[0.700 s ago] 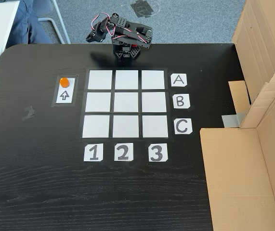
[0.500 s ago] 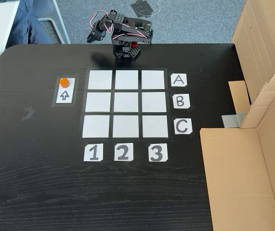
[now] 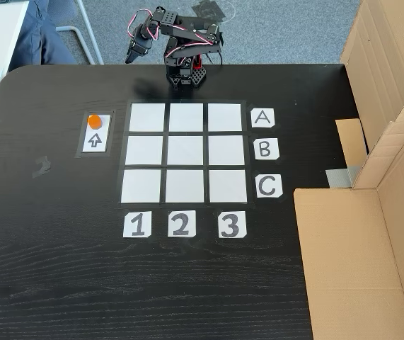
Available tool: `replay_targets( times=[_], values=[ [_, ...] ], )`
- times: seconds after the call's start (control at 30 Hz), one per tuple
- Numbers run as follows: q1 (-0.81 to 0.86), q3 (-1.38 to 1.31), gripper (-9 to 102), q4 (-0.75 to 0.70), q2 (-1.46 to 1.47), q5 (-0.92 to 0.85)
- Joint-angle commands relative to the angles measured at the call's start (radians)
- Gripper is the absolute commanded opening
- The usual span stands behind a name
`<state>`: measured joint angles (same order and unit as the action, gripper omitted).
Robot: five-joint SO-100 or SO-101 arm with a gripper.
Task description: Pick up the round, orange token and place it in the grid on square A1.
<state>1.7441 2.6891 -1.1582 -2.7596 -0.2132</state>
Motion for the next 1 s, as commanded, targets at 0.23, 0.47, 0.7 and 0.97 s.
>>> replay_targets(
  times=[0.23, 0.47, 0.7, 0.97],
  values=[
    [-0.031, -0.290, 14, -0.035, 0.324, -0.005],
    [-0.097, -0.413, 14, -0.052, 0.508, 0.003],
    [-0.192, -0.529, 15, -0.083, 0.650, 0.020],
    [-0.324, -0.689, 15, -0.087, 0.836, 0.118]
  ],
)
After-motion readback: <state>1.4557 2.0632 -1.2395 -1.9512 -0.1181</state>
